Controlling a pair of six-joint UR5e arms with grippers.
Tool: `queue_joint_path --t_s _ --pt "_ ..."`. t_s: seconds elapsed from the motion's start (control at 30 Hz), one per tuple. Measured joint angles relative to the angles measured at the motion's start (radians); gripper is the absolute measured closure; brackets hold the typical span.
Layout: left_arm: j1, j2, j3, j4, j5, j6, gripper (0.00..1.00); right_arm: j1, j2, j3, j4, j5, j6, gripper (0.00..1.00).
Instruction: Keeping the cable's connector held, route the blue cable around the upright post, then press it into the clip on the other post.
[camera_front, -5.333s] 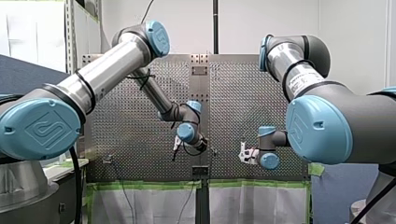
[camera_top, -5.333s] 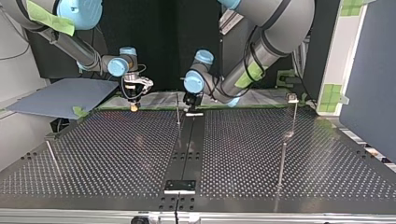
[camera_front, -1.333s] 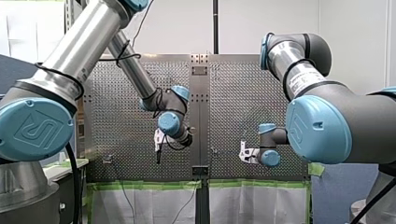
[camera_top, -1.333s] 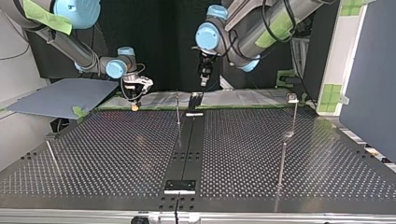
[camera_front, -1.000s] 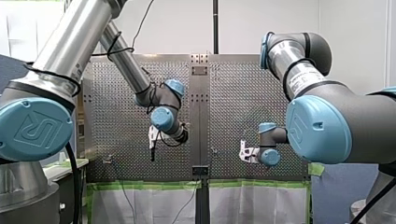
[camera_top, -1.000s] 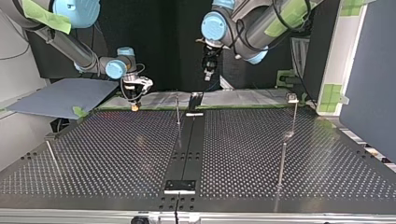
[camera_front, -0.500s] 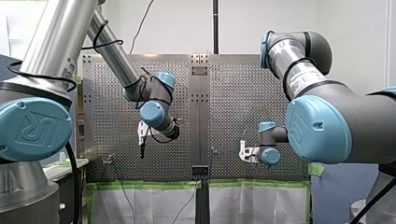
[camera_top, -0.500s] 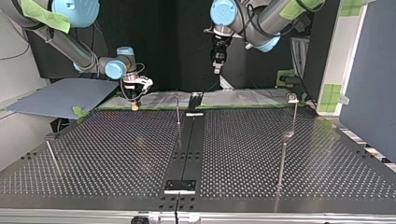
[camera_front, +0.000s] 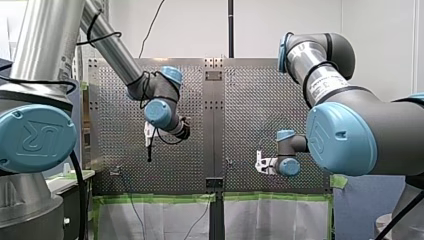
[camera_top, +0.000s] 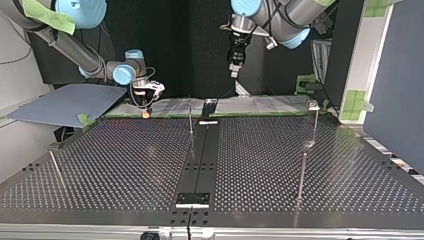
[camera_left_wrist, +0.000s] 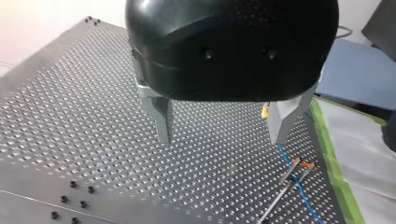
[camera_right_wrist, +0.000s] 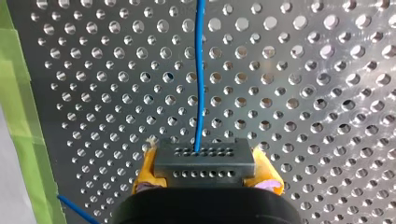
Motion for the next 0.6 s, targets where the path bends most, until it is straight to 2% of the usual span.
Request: queue_joint_path --t_s 0.6 --pt "-0.001 0.007 0.0 0.0 0.0 0.0 0.0 0.001 -0.001 0.0 0.002 -0.001 -0.001 1.0"
